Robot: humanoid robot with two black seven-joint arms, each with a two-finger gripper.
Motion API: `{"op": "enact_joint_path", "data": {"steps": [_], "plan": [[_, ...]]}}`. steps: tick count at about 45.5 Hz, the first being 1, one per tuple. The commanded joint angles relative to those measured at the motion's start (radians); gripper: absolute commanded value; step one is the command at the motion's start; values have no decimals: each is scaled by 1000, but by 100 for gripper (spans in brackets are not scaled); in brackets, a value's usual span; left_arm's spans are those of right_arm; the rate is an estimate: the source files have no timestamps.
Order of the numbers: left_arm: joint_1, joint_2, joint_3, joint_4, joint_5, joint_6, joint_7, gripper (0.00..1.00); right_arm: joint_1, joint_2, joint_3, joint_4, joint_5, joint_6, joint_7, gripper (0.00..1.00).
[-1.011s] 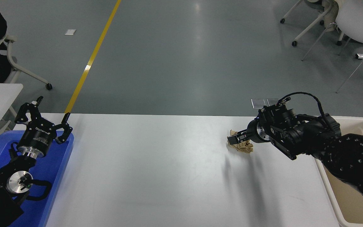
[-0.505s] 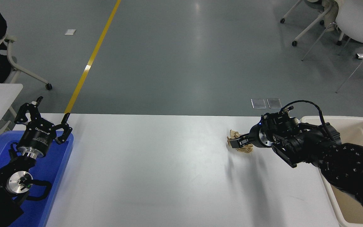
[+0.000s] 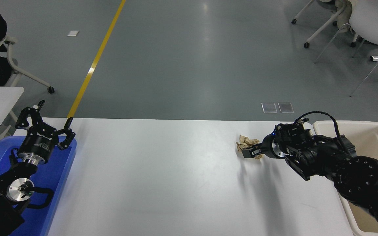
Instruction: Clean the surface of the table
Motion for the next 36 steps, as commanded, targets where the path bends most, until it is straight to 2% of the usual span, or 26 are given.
{"op": "enact_joint_path", "data": {"steps": [1, 36], "plan": [[0, -2, 0, 0, 0, 0, 0, 100, -6, 0, 1, -1, 2, -16, 0, 91], [0, -2, 0, 0, 0, 0, 0, 100, -21, 0, 3, 0, 7, -53, 0, 86]]}}
